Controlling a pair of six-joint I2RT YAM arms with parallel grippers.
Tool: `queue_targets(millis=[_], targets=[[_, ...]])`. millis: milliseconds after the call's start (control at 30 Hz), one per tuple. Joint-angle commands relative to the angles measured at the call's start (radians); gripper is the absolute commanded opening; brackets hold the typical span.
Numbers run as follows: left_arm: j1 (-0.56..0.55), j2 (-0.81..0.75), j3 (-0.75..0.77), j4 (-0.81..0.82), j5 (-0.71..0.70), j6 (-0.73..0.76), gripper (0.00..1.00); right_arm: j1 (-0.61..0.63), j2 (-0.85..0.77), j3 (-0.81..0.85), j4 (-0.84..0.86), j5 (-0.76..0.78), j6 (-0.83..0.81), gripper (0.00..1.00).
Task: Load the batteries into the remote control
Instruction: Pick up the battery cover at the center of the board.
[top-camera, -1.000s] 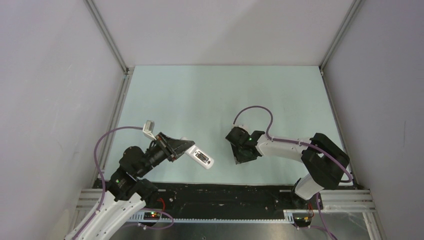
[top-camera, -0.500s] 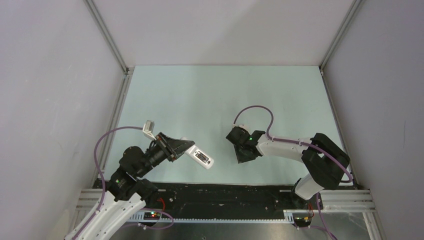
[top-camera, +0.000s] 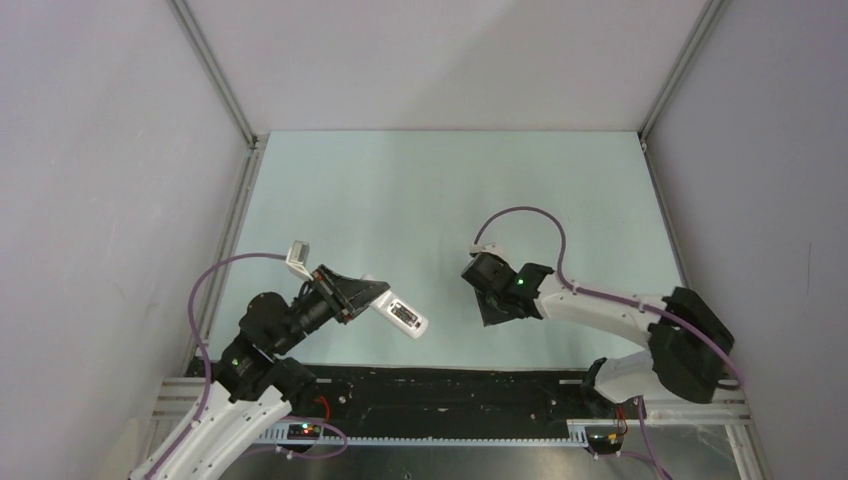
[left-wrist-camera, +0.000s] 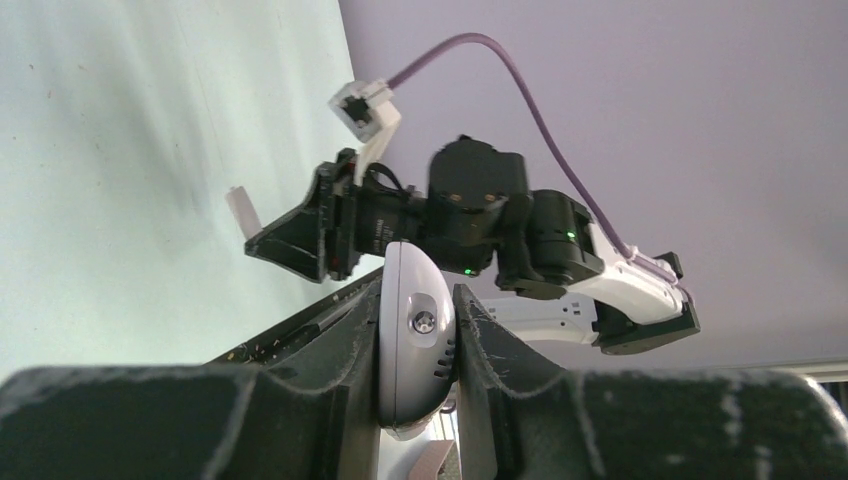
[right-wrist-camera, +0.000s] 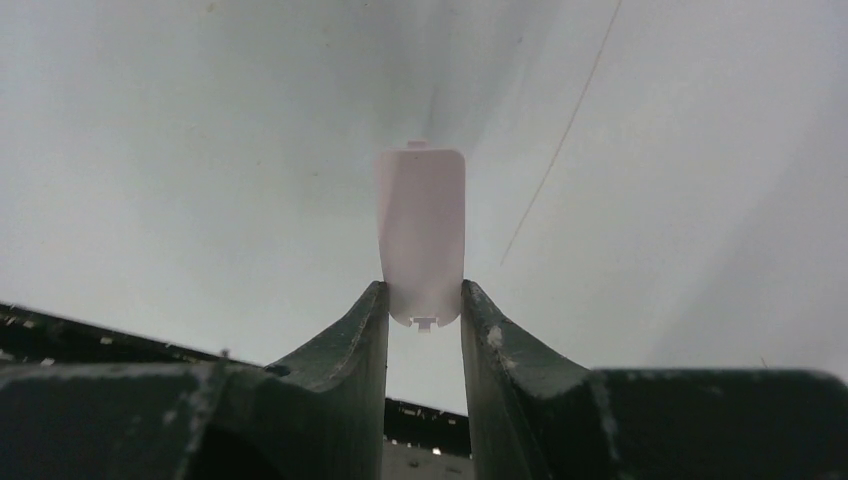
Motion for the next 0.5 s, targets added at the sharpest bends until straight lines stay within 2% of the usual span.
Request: queue_targets(millis=[0, 267, 467], targets=[[0.001, 0.014, -0.005, 0.034, -0.017, 0.001, 0.01, 0.017, -0.111, 0.019, -0.090, 0.041, -0.005, 0.28], [0.001, 0.066, 0.015, 0.035, -0.037, 0.021, 0.02, 0.047, -0.277, 0.125, -0.265, 0.049, -0.025, 0.26], [0.001, 0.134, 0.057, 0.038, -0.046, 0.058, 0.03, 0.079, -0.294, 0.266, -0.374, 0.055, -0.042, 0.26]])
